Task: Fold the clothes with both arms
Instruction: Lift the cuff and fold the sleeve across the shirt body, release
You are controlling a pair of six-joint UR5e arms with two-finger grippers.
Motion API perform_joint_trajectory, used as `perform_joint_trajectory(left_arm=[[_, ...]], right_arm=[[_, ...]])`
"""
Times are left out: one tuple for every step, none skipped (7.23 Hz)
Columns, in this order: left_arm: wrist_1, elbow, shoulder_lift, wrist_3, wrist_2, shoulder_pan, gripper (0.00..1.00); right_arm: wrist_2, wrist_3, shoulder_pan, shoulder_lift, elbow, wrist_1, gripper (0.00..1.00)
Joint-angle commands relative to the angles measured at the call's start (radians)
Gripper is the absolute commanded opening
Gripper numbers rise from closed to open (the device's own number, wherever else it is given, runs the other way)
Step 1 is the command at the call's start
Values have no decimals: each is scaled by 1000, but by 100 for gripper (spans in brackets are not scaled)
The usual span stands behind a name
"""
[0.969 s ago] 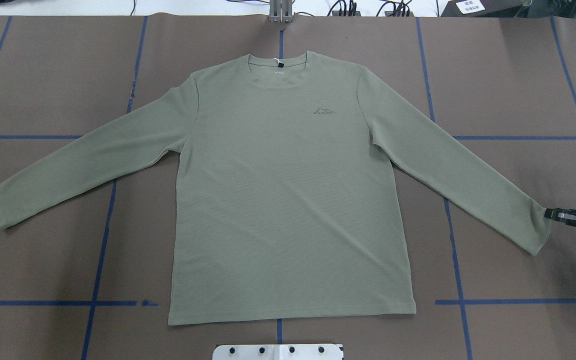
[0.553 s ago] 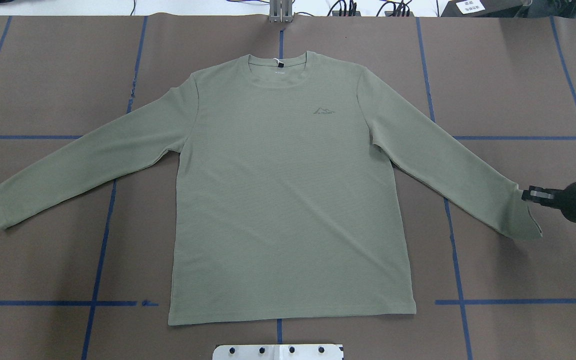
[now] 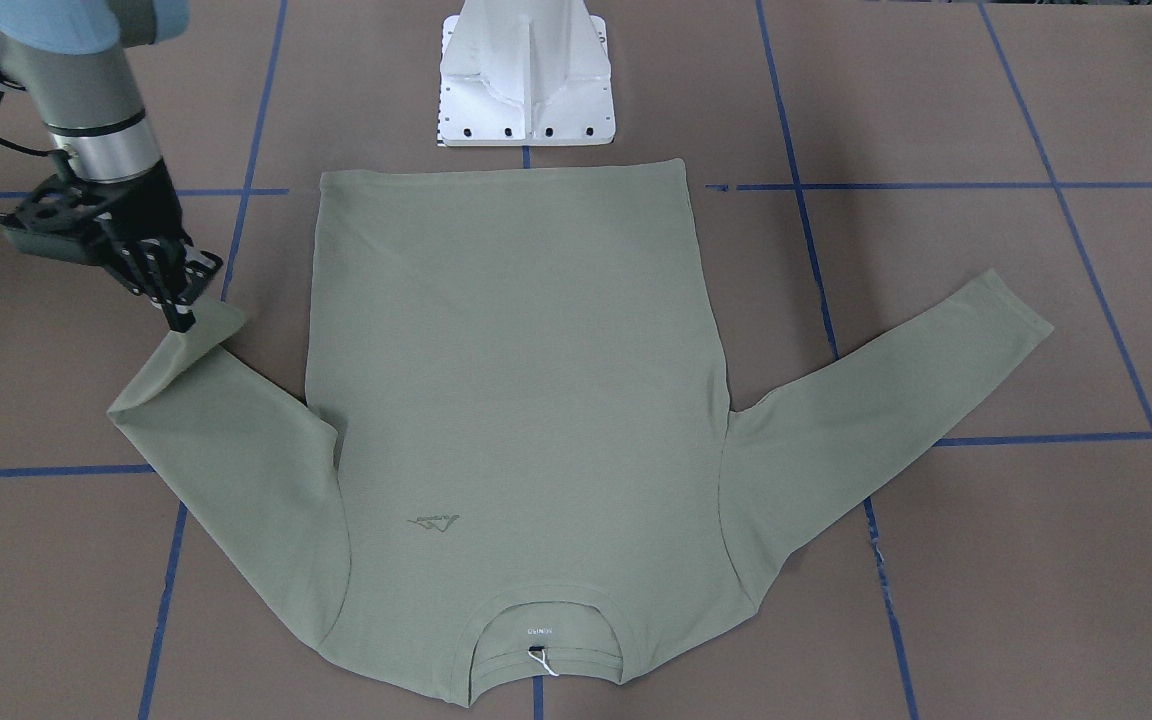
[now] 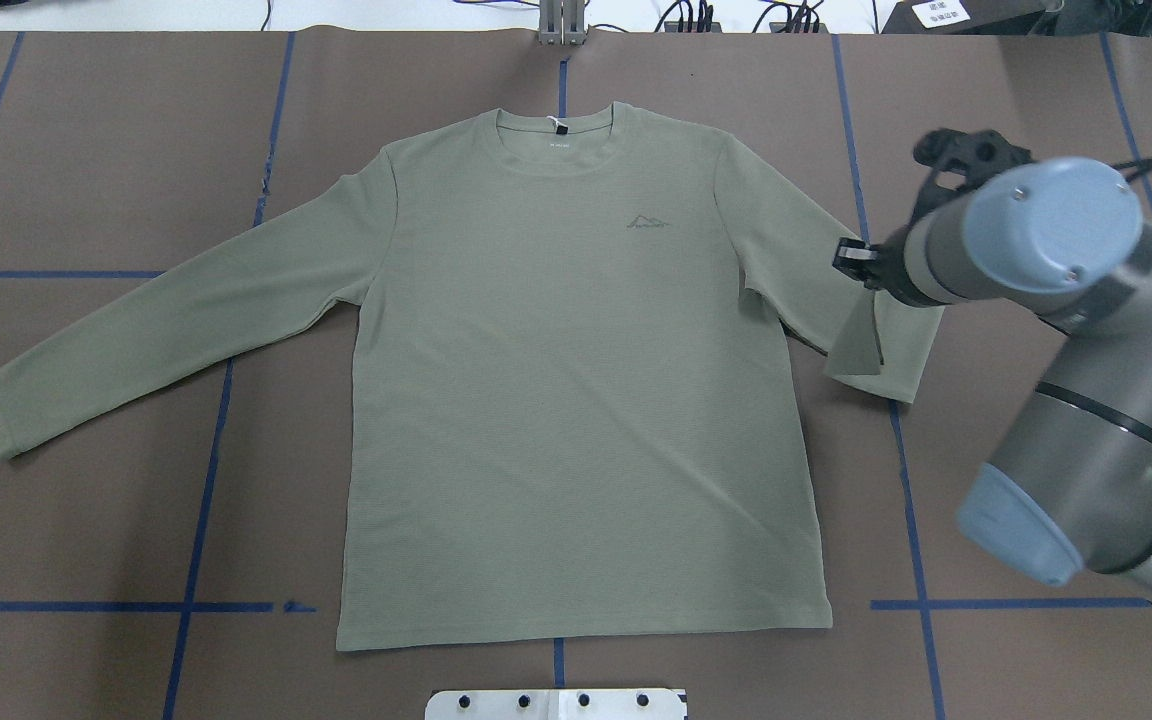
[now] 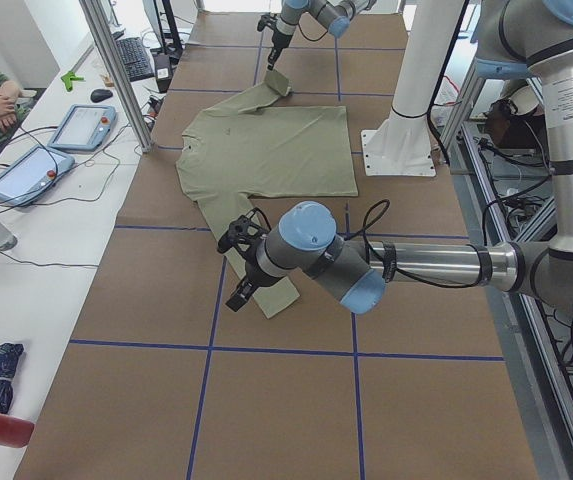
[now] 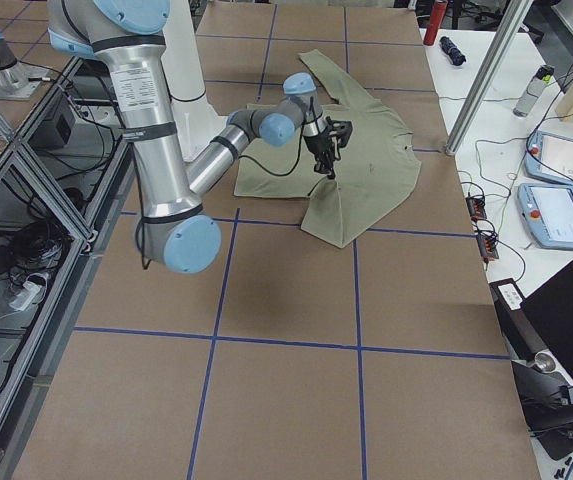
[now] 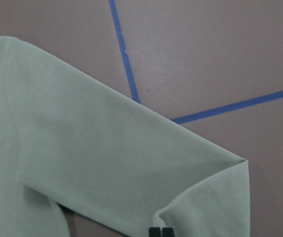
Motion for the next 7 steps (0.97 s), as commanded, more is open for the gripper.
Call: perform_joint_trajectory(left_arm=[[0, 4, 0, 0, 0, 0, 100], [0, 4, 0, 0, 0, 0, 100], [0, 4, 0, 0, 0, 0, 100], [0, 6, 0, 0, 0, 0, 100], [0, 7, 0, 0, 0, 0, 100], [0, 9, 0, 0, 0, 0, 100], [0, 9, 2, -2, 0, 0, 100]], right_arm=[[-42, 62, 5, 429, -222, -222, 0], [-65, 62, 8, 587, -378, -219, 0], [-110, 63, 8, 737, -530, -215, 0], [-135, 74, -2, 874, -710, -175, 0], [-211, 139, -59, 921, -867, -35, 0], [-313, 158, -125, 926, -958, 76, 0], [-322, 196, -162, 927, -973, 83, 0]])
